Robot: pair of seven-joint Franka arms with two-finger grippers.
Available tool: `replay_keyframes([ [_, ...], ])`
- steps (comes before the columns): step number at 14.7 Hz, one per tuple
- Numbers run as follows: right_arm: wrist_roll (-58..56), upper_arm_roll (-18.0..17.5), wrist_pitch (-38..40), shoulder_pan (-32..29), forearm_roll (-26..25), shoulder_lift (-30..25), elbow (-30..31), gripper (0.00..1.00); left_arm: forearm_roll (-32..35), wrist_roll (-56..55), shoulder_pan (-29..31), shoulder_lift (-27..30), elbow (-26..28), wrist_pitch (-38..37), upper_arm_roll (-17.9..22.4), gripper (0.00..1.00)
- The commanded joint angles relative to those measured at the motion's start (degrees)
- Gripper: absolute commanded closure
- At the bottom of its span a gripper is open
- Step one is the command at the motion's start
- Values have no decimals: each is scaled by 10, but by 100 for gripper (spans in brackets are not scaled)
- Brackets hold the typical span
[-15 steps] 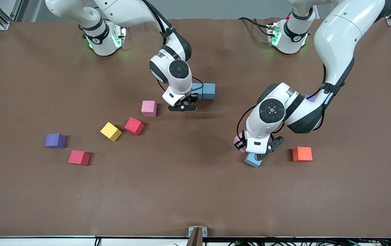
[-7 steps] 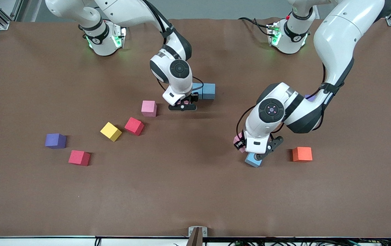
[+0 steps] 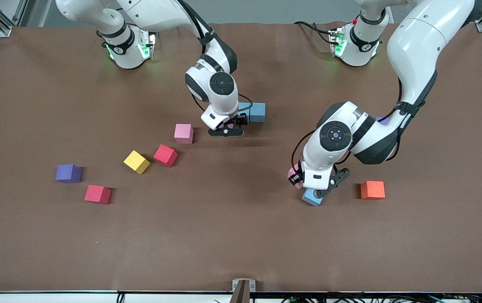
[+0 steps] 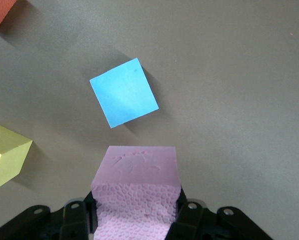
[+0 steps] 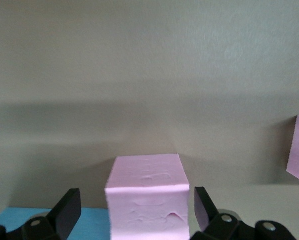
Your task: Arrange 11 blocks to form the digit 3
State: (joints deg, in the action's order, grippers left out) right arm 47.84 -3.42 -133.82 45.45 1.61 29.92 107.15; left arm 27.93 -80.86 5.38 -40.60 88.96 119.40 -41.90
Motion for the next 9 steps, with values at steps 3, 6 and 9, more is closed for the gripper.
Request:
replay_keyframes([
  [3, 7, 10, 83, -31, 7, -49, -42, 0, 1, -4, 3, 12, 3, -6, -1, 80],
  [6, 2, 56, 131, -63, 2, -65, -41, 0, 1, -4, 3, 12, 3, -6, -1, 80],
  [9, -20, 74, 178, -77, -1, -67, -31, 0, 1, -5, 2, 12, 3, -7, -1, 80],
])
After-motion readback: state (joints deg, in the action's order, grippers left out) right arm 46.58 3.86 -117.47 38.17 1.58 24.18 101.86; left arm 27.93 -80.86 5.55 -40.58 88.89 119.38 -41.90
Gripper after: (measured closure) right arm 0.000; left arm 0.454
